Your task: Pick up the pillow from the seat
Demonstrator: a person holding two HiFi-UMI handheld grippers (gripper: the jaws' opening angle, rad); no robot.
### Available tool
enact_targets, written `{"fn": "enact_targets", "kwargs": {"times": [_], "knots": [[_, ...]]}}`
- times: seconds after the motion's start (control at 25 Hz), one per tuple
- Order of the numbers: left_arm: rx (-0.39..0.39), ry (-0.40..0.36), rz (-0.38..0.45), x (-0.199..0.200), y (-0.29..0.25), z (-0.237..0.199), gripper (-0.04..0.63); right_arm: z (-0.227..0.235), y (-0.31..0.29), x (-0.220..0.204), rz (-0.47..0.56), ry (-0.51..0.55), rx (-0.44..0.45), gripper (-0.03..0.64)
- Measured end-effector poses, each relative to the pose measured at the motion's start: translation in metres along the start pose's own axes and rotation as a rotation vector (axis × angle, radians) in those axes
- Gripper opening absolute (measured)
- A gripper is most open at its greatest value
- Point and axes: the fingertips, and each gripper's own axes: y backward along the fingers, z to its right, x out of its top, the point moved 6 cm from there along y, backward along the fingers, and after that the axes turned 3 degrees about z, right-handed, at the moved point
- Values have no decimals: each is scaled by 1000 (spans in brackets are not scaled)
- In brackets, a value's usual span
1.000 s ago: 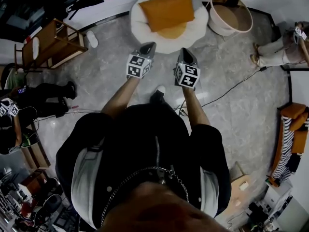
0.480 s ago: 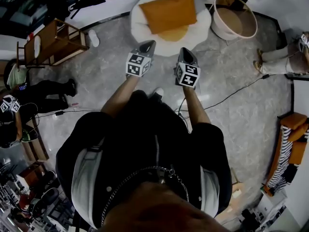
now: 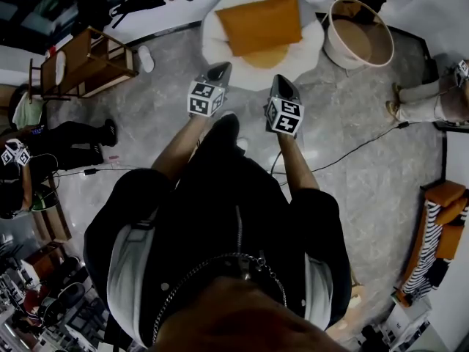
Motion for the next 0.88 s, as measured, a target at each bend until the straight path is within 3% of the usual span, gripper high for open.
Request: {"fn": "enact_targets", "kwargs": {"times": [0.44, 0.88], "knots": [[1, 9, 15, 5, -39, -24, 9, 16, -41, 23, 11, 16, -9, 2], [75, 59, 27, 2, -115, -41, 9, 66, -103, 44, -26, 66, 35, 2]]}}
